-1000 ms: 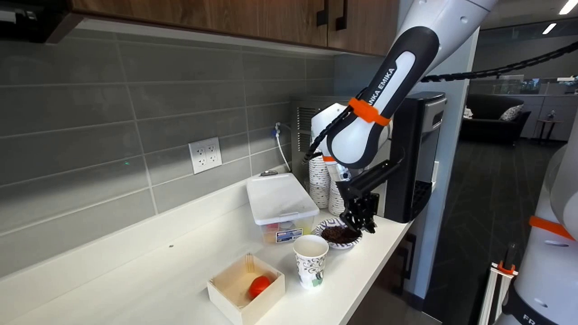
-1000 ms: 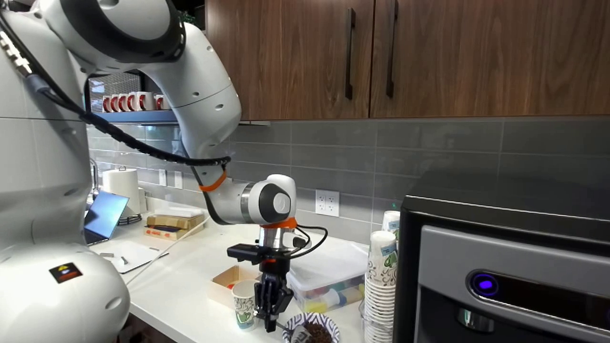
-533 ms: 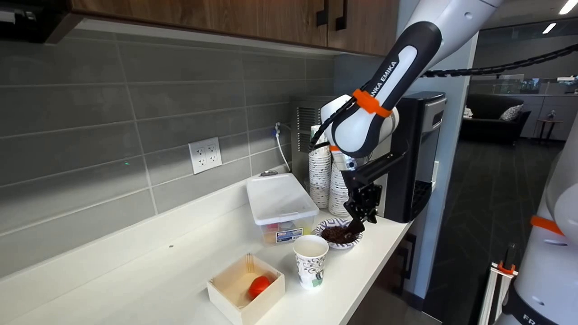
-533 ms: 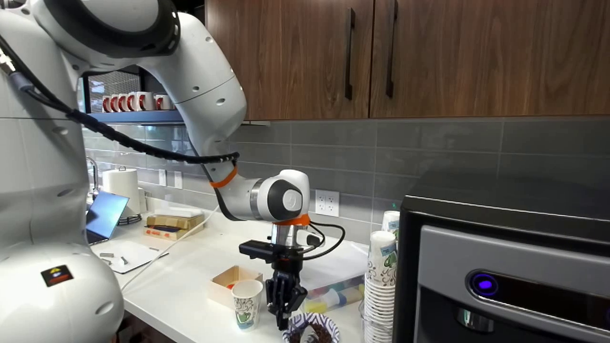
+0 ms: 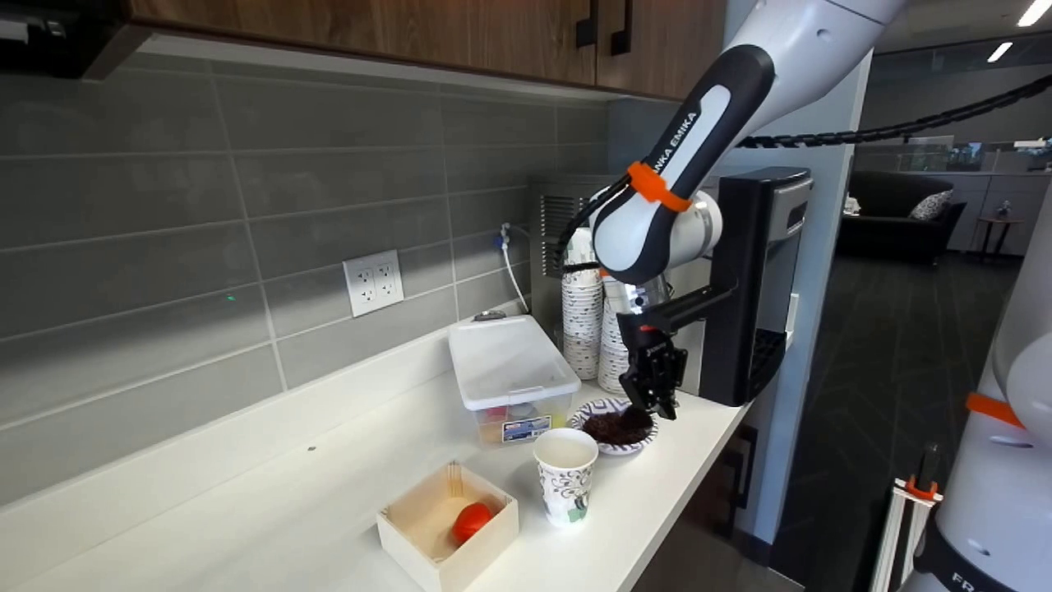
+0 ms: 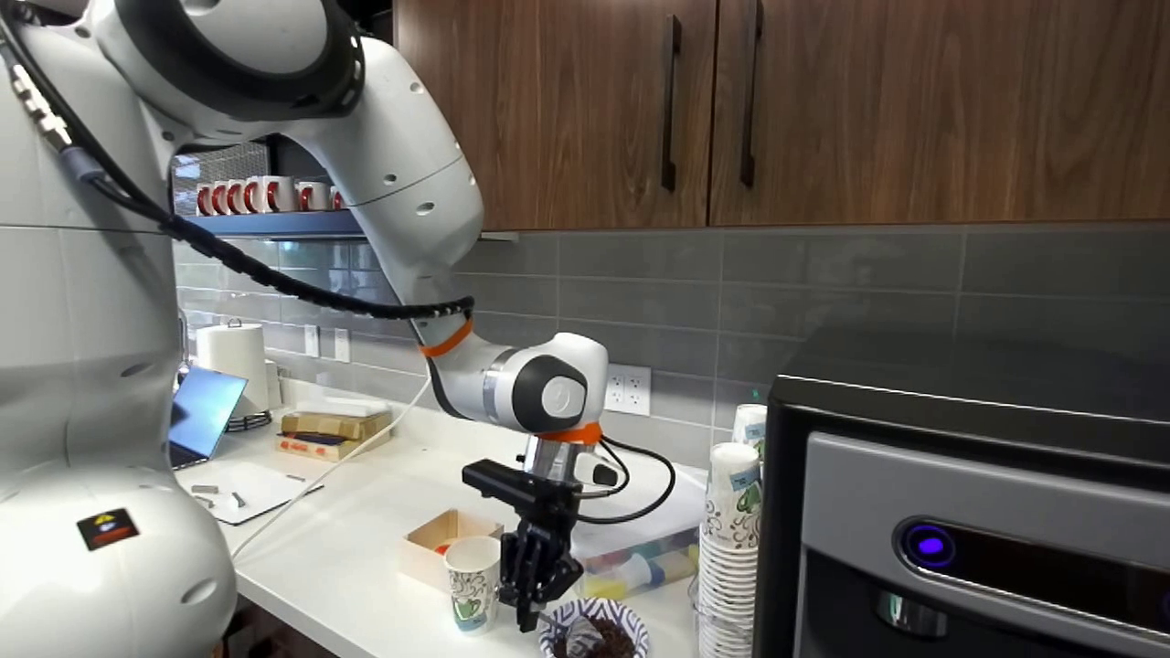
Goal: Use the silver spatula to stir the contents of the white plate
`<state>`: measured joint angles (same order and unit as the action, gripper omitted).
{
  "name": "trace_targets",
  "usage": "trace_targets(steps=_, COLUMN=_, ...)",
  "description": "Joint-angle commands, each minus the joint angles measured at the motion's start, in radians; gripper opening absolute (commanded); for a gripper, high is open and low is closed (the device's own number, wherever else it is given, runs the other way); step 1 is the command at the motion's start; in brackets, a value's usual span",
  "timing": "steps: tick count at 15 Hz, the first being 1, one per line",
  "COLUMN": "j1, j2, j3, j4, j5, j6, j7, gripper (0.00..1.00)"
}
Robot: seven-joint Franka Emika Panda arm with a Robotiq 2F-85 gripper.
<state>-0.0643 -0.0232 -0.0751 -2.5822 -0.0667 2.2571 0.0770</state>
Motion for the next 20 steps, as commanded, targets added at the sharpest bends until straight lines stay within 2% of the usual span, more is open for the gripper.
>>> trace_targets(steps=1, j1=0.005, j2=0.0, j3=0.006, j4=0.034, j5=0.096, j6=-0.004, j7=-0.108, gripper=0.01)
trace_targets(steps=8, j1=-0.002, j2=0.008, j3=0.004, j4=0.069, j5=0.215, j6=-0.059, j7=-0.194, gripper=0.01)
trace_targets(steps=11, j1=-0.013, j2=0.008, j3=-0.008, j4=0.072, j5=0.225, j6=-0.109, j7=-0.155, gripper=0.01)
trace_targets(steps=16, j1=-0.045, j2=-0.015, j3=-0.042, j4=0.083, j5=0.181, j6=-0.182, j7=-0.061, gripper=0.01)
trace_targets(steps=20, j1=-0.066, j2=-0.025, j3=-0.059, j4=0.09, j5=0.115, j6=-0.154, j7=0.04, gripper=0.01)
